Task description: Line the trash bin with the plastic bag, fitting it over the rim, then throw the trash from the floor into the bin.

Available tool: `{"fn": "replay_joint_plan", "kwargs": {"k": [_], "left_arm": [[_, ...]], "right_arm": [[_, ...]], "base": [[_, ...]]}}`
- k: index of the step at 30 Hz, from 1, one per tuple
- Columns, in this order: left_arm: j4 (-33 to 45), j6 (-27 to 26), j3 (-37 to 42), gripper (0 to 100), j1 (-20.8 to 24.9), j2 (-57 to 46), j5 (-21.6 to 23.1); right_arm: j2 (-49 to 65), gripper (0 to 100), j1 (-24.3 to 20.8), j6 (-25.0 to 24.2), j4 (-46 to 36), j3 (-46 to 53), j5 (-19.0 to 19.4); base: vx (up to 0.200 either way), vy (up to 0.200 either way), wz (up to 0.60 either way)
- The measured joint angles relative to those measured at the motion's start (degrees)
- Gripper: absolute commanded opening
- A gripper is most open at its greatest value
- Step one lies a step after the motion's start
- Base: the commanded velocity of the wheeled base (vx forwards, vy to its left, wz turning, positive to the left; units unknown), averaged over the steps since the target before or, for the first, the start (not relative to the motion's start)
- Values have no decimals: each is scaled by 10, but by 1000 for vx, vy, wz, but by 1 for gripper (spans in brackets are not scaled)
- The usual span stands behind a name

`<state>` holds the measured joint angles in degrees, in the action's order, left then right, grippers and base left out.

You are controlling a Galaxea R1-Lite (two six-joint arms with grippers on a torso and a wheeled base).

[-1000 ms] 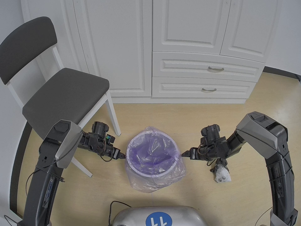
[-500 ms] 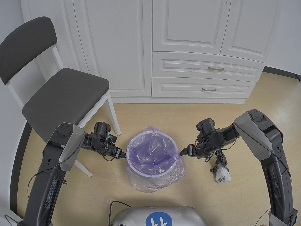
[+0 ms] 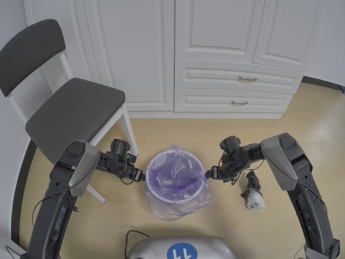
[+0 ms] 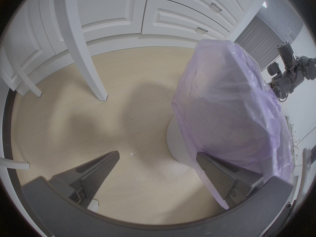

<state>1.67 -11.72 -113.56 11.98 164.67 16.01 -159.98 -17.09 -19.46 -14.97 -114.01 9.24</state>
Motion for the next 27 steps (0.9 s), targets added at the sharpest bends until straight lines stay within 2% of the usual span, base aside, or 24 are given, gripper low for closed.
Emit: {"fn": "replay_joint_plan", "kwargs": {"k": [5, 10, 16, 20, 23, 27], "left_arm": [[0, 1, -1, 100, 5, 9, -21], [-8, 16, -7, 100, 10, 18, -24], [-11, 25, -6, 100, 12, 12, -44], [-11, 24, 23, 100, 12, -10, -55], [-11, 22, 56, 100, 15, -32, -93], [-11, 22, 91, 100, 23, -59, -185]], "right_arm": [[-15, 100, -2, -8, 4, -5, 1], [-5, 100, 1, -57, 5, -6, 8], [11, 100, 2, -61, 6, 7, 8], [19, 100, 2, -61, 10, 22, -1], [24, 100, 2, -61, 30, 37, -12], [29, 100, 2, -62, 78, 64, -20]], "base": [[0, 0, 0], [0, 0, 0], [0, 0, 0], [0, 0, 0], [0, 0, 0], [0, 0, 0]]}}
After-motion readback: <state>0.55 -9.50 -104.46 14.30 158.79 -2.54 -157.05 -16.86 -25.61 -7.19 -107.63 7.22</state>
